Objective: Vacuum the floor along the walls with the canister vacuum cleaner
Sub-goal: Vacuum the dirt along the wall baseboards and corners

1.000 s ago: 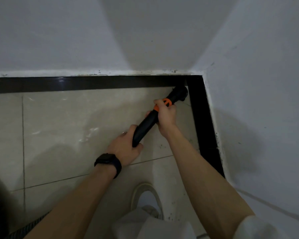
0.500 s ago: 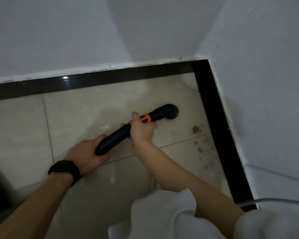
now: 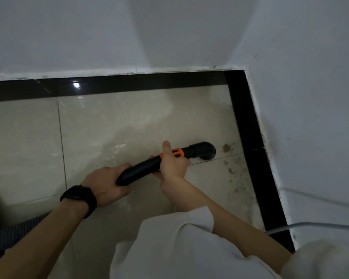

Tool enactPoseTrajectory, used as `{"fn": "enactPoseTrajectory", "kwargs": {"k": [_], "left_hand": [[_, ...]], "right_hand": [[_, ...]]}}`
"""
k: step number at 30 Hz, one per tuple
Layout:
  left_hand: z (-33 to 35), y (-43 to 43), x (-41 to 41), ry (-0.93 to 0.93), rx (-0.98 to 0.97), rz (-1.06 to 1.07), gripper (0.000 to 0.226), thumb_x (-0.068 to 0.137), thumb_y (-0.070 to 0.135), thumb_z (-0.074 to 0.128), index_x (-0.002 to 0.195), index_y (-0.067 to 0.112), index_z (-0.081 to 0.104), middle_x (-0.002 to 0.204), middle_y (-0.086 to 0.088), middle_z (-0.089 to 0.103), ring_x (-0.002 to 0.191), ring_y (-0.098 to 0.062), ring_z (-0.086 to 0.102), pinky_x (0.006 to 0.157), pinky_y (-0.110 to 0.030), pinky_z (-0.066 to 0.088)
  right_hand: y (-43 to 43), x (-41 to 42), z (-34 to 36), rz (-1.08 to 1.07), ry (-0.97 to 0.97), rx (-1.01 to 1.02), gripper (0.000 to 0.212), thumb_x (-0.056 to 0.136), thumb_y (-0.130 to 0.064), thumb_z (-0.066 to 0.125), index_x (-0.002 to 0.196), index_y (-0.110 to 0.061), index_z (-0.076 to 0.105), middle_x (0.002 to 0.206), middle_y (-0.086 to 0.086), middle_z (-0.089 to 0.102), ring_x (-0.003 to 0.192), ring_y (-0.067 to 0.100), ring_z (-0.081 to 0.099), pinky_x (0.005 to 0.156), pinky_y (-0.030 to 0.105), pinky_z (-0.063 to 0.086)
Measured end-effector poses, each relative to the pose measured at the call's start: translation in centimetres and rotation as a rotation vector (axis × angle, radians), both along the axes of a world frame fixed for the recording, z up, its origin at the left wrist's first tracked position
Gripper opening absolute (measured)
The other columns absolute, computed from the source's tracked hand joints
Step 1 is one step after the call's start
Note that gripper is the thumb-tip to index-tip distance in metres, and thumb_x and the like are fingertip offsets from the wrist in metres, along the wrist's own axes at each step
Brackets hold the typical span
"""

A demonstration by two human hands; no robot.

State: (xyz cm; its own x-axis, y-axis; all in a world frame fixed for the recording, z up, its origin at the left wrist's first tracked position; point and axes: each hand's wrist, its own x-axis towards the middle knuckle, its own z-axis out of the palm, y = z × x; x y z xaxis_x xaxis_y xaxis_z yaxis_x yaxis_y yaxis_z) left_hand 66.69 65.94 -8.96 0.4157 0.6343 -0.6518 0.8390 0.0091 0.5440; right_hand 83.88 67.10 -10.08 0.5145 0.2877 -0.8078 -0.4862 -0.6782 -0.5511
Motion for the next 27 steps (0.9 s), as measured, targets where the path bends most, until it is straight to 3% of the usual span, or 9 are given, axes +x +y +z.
{"fn": "enactPoseTrajectory", "kwargs": {"k": [7, 10, 13, 16, 19, 23, 27], "left_hand": [[-0.6, -0.4, 3.0, -0.022, -0.007, -0.056, 0.043, 0.072, 0.051, 0.052, 0.113, 0.04, 0.045, 0.08, 0.008, 0.059, 0.069, -0.015, 0.058, 0.065, -0.033, 0.052], [-0.2, 0.2, 3.4, -0.012, 0.021, -0.057, 0.035, 0.077, 0.049, 0.056, 0.108, 0.04, 0.045, 0.078, 0.009, 0.057, 0.068, -0.014, 0.057, 0.062, -0.03, 0.049], [1.4, 1.0, 1.7, 0.029, 0.05, 0.019, 0.026, 0.082, 0.043, 0.062, 0.101, 0.038, 0.046, 0.078, 0.01, 0.056, 0.071, -0.016, 0.058, 0.06, -0.027, 0.044], [3.8, 2.3, -2.3, 0.084, 0.062, 0.136, 0.026, 0.079, 0.042, 0.063, 0.098, 0.036, 0.048, 0.082, 0.007, 0.058, 0.074, -0.018, 0.059, 0.06, -0.027, 0.044], [6.7, 2.9, -7.4, 0.114, 0.019, 0.248, 0.023, 0.08, 0.038, 0.065, 0.094, 0.033, 0.047, 0.082, 0.004, 0.058, 0.072, -0.017, 0.059, 0.059, -0.028, 0.045], [10.1, 1.6, -14.2, 0.175, 0.025, 0.455, 0.028, 0.08, 0.039, 0.069, 0.095, 0.03, 0.048, 0.089, 0.0, 0.06, 0.081, -0.023, 0.06, 0.065, -0.029, 0.046], [14.4, -3.2, -20.3, 0.24, 0.012, 0.673, 0.033, 0.08, 0.04, 0.069, 0.101, 0.026, 0.049, 0.089, 0.0, 0.06, 0.078, -0.022, 0.06, 0.067, -0.032, 0.05]], "right_hand": [[-0.5, 3.5, 1.8, -0.065, 0.036, 0.009, 0.054, 0.096, -0.027, 0.072, 0.129, -0.015, 0.03, 0.103, 0.011, 0.06, 0.069, 0.028, 0.073, 0.073, 0.052, 0.064], [0.2, 4.0, 2.7, -0.077, 0.081, 0.031, 0.053, 0.096, -0.018, 0.072, 0.131, -0.016, 0.032, 0.108, 0.013, 0.059, 0.062, 0.025, 0.072, 0.064, 0.045, 0.064], [2.3, 2.3, 4.0, -0.018, 0.145, 0.027, 0.057, 0.095, -0.015, 0.073, 0.135, -0.016, 0.032, 0.114, 0.016, 0.06, 0.068, 0.028, 0.074, 0.06, 0.043, 0.063], [5.2, -1.6, 5.5, 0.131, 0.223, 0.032, 0.054, 0.095, -0.018, 0.073, 0.136, -0.011, 0.037, 0.104, 0.015, 0.063, 0.08, 0.031, 0.072, 0.063, 0.046, 0.061], [7.6, -6.9, 7.0, 0.371, 0.26, 0.042, 0.057, 0.094, -0.03, 0.075, 0.137, -0.008, 0.044, 0.112, 0.017, 0.063, 0.092, 0.032, 0.07, 0.053, 0.039, 0.06], [8.7, -15.5, 9.0, 0.743, 0.346, 0.056, 0.038, 0.097, -0.036, 0.071, 0.116, -0.007, 0.055, 0.108, 0.016, 0.067, 0.088, 0.032, 0.072, 0.057, 0.038, 0.061], [6.5, -25.1, 13.1, 1.035, 0.333, -0.03, 0.034, 0.103, -0.037, 0.061, 0.12, -0.009, 0.052, 0.116, 0.018, 0.067, 0.091, 0.032, 0.07, 0.06, 0.04, 0.059]]}}
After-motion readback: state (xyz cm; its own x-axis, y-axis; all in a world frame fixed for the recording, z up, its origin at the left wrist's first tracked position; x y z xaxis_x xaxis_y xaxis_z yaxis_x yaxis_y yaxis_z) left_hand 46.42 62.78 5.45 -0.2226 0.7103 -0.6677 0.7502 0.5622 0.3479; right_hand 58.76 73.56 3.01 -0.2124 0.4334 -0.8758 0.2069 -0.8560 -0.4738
